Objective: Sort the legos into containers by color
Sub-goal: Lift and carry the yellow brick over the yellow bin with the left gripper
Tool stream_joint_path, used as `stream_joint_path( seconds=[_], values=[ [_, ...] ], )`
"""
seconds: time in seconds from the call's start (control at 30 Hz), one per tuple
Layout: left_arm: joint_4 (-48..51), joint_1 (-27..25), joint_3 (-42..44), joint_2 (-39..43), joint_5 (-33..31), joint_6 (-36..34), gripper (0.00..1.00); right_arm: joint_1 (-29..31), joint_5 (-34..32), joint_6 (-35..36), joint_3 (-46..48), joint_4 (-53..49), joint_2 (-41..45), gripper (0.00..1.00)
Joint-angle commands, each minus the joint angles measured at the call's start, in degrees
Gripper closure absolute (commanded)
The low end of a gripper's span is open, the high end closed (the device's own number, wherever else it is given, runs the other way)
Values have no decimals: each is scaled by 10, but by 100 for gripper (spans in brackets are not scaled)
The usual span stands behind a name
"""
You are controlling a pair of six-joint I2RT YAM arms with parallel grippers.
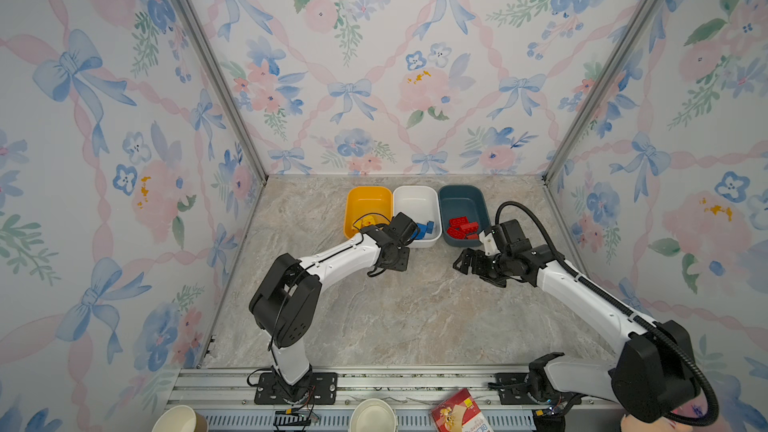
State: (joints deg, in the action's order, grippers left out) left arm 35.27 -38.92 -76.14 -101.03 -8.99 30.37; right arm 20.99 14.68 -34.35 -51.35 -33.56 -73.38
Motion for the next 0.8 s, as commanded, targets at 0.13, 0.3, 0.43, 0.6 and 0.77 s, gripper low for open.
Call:
stream_joint_path(
  seconds=[0.13,0.3,0.43,0.6,0.77],
  values=[
    [6,59,-128,-60,-33,-47,63,-4,8,-5,-18,-3,-5,3],
    [6,92,-203,-117,-36,-60,63,-2,7,-5,-29,-11,-10,3],
    [6,112,-248,-160,-41,-68,63,-2,6,-4,-36,-16,-15,3],
    [6,130,-286,-206,-43,-70,63,-2,6,-4,-47,-17,-25,3],
    [6,138,-313,-243,-34,-71,63,-1,8,-3,-55,-18,-35,3]
  ],
)
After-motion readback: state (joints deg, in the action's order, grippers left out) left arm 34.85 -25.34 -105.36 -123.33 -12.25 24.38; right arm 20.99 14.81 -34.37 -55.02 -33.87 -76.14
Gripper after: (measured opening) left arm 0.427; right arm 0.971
